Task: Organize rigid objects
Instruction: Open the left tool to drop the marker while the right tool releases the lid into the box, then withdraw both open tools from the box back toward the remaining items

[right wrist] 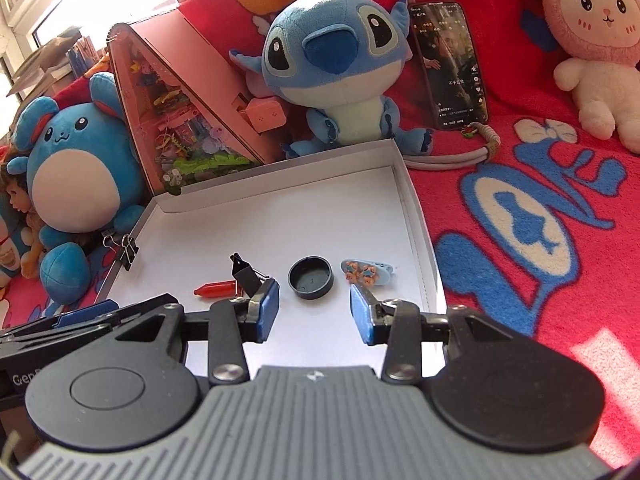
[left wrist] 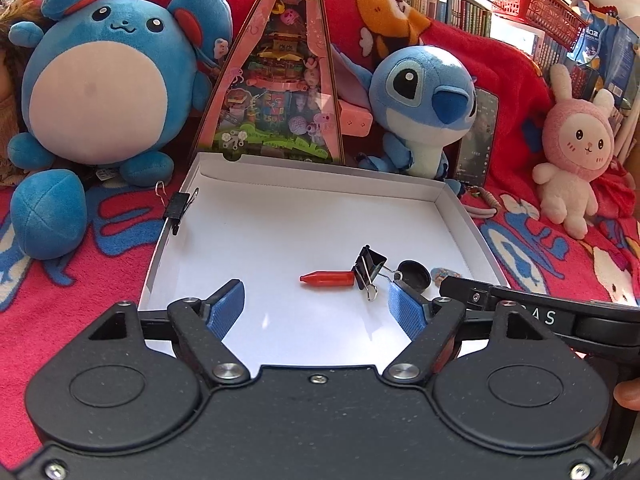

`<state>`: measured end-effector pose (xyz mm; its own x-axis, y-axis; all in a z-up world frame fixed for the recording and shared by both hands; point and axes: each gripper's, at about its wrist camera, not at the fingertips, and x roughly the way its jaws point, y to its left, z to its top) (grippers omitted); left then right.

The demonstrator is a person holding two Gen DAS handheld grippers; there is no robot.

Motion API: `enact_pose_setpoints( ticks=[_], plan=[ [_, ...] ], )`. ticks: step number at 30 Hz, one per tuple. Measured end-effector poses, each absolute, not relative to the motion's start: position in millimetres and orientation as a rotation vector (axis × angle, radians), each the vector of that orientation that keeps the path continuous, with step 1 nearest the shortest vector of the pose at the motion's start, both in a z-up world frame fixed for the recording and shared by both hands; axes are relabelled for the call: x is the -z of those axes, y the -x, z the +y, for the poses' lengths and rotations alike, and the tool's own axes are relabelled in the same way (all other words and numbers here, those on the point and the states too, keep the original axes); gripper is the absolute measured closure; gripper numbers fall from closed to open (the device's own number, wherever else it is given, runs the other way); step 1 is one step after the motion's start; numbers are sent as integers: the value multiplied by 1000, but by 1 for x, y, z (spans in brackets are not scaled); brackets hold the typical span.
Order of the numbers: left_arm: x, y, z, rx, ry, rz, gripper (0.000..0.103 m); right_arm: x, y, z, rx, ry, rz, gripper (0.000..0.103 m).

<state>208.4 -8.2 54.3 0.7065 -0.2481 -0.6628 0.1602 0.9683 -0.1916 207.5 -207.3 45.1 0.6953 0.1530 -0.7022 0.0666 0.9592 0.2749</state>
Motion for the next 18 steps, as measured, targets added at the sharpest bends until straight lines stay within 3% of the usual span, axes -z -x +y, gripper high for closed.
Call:
enact_pose_setpoints(
  ticks=[15, 18],
  plan=[
    [-58, -141, -9, 289, 55, 686, 23, -52, -145, -199, -124, -115, 705, 24],
    [-59, -129, -8, 299, 50, 669, 16, -52, -135, -201, -125, -99, 684, 18]
  ],
)
